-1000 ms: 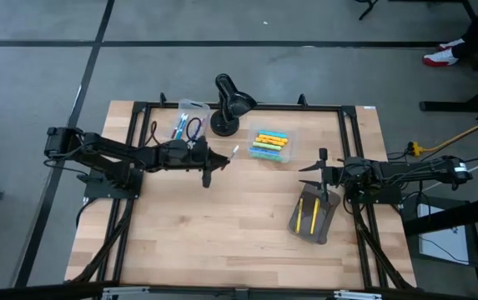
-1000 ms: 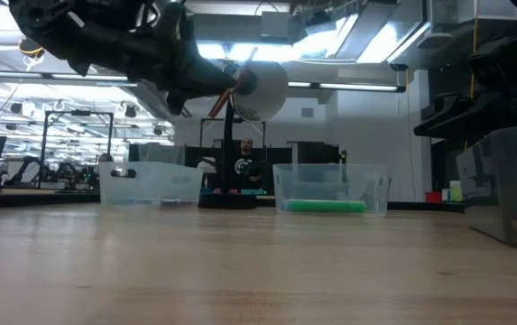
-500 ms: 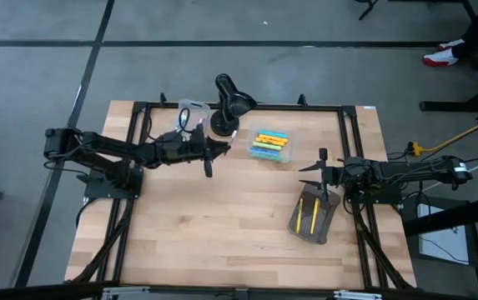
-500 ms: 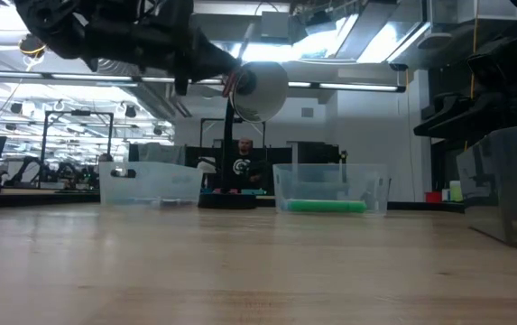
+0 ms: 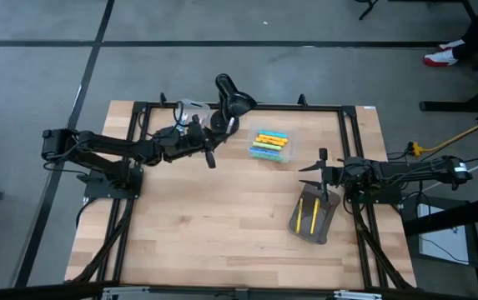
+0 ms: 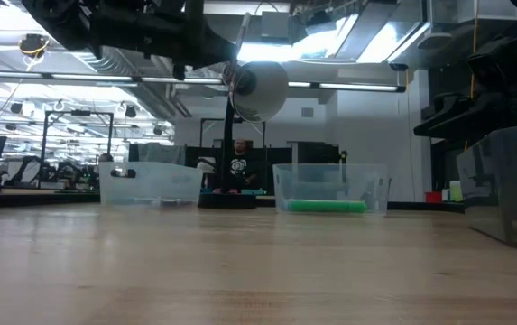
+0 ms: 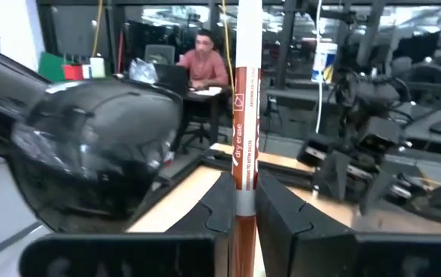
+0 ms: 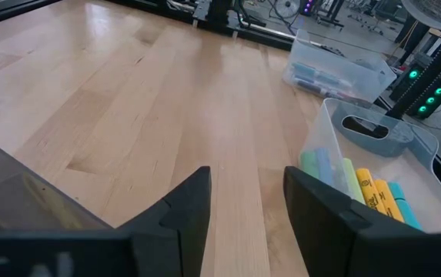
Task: Pick & Place Markers
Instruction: Put the brown marker pen into the left transparent bin
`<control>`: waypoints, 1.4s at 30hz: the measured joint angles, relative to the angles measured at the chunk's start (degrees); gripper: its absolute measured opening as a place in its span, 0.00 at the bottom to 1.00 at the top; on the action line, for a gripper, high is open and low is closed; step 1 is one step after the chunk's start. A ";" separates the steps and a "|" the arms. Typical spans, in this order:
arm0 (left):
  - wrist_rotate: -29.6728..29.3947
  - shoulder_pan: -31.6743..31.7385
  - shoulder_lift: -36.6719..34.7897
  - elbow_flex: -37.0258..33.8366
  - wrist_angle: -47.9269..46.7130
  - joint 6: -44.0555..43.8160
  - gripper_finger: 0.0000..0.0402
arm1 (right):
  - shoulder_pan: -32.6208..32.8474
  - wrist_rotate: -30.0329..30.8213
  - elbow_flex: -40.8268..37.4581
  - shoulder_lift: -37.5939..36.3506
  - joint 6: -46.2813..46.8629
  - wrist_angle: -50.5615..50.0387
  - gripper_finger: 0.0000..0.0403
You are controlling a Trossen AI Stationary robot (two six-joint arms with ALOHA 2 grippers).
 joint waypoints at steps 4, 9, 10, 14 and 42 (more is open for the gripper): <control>-0.01 1.01 -1.79 0.00 -0.43 -1.37 0.07 | 0.00 -0.01 0.00 0.00 0.00 0.01 0.40; -1.86 2.81 -3.63 0.00 -2.78 -1.70 0.07 | 0.01 -0.01 0.00 0.02 0.00 0.01 0.40; -2.26 3.23 -3.89 0.00 -3.27 -1.77 0.07 | 0.00 0.01 0.00 0.00 -0.01 -0.01 0.40; -3.44 5.53 -4.10 0.00 -6.04 -3.17 0.07 | 0.00 0.01 0.00 0.02 0.00 0.00 0.40; -24.71 16.54 -4.10 0.00 -17.26 2.19 0.07 | 0.01 0.00 0.00 0.02 -0.01 0.00 0.40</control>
